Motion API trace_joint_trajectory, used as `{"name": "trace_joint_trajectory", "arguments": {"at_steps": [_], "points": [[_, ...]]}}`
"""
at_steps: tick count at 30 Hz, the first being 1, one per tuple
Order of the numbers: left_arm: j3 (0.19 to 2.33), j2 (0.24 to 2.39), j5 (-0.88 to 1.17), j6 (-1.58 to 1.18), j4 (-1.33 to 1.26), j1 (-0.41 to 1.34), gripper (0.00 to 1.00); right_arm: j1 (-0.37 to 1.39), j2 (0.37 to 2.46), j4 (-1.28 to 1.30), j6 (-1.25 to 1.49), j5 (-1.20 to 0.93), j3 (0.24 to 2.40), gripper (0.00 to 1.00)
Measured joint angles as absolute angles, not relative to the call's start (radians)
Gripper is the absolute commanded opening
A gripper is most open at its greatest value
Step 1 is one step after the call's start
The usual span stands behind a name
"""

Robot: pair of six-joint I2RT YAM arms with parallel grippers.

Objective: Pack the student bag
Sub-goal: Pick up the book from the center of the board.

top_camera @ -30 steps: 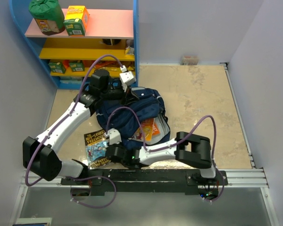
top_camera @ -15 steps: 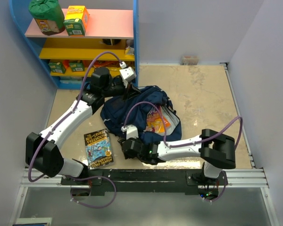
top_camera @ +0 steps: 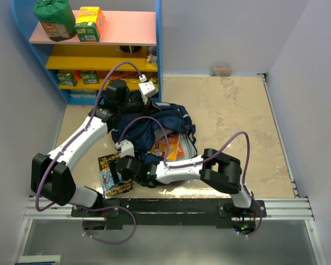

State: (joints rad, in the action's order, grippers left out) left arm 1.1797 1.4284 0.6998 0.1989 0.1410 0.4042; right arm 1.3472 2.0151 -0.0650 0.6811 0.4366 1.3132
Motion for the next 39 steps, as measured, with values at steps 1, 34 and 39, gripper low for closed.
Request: {"name": "trace_joint_trajectory", "arguments": {"at_steps": [1, 34, 39], "points": [[1.180, 1.428, 0.706, 0.200, 0.143, 0.403, 0.00, 1.347, 2.035, -0.055, 0.682, 0.444, 1.341, 0.95], [1.132, 1.482, 0.802, 0.167, 0.014, 0.393, 0.00, 1.282, 2.140, 0.013, 0.644, 0.401, 1.457, 0.95], [1.108, 1.490, 0.816, 0.165, -0.031, 0.392, 0.00, 1.280, 2.171, 0.021, 0.665, 0.398, 1.483, 0.84]]}}
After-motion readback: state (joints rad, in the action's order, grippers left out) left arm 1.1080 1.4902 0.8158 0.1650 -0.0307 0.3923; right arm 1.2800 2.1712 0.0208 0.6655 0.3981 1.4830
